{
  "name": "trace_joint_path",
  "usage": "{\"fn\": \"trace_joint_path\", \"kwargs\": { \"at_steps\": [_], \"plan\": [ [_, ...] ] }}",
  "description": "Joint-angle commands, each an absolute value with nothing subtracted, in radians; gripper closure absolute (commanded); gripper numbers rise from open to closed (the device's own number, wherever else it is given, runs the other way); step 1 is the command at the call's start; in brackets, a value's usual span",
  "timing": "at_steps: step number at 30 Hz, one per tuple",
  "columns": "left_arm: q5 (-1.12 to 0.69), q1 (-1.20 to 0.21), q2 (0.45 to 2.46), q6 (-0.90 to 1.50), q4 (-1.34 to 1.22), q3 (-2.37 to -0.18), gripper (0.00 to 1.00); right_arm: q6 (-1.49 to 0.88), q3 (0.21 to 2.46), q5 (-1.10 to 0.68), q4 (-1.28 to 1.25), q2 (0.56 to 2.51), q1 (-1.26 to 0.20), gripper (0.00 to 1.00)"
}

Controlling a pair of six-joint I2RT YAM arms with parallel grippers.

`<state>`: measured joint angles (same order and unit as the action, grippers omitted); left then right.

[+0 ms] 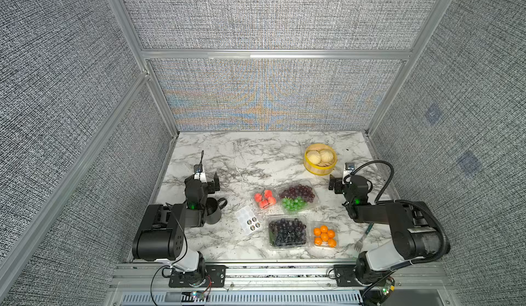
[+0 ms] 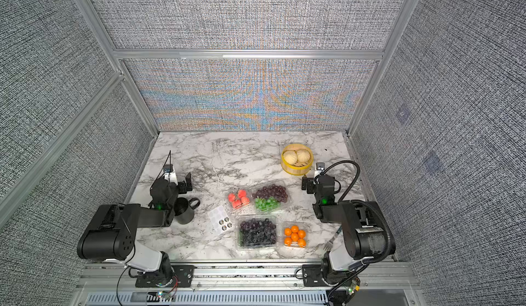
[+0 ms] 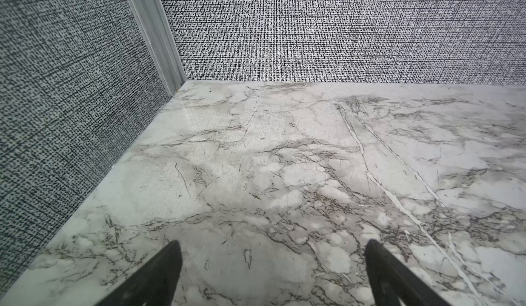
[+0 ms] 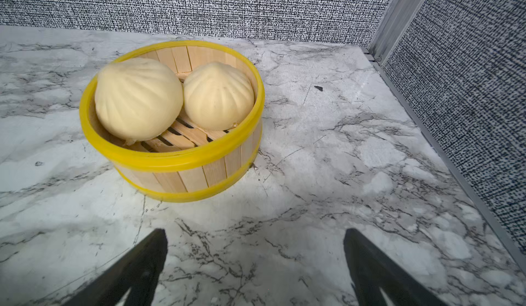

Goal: Label fruit boxes
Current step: Pick up the label sticker from the center of the board.

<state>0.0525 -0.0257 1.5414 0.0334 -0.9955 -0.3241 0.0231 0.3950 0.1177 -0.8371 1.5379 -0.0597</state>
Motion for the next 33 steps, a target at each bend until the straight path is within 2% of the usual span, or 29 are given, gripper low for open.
{"fn": "trace_joint_path", "kwargs": {
  "at_steps": [1, 28, 30, 33],
  "plan": [
    [0.051, -0.026, 1.543, 0.034, -1.02, -0.327, 0.0, 0.021, 0.395, 0.117, -0.851, 1.536, -0.061, 0.01],
    [0.038, -0.026, 1.539, 0.029, -1.066, -0.301, 0.0, 0.021, 0.387, 0.114, -0.864, 1.533, -0.062, 0.01],
    [0.064, -0.026, 1.523, 0.039, -1.098, -0.281, 0.0, 0.025, 0.389, 0.107, -0.852, 1.509, -0.062, 0.01],
    [0.072, -0.026, 1.427, 0.039, -1.047, -0.262, 0.0, 0.019, 0.415, 0.107, -0.701, 1.396, -0.063, 0.01]
  ]
}}
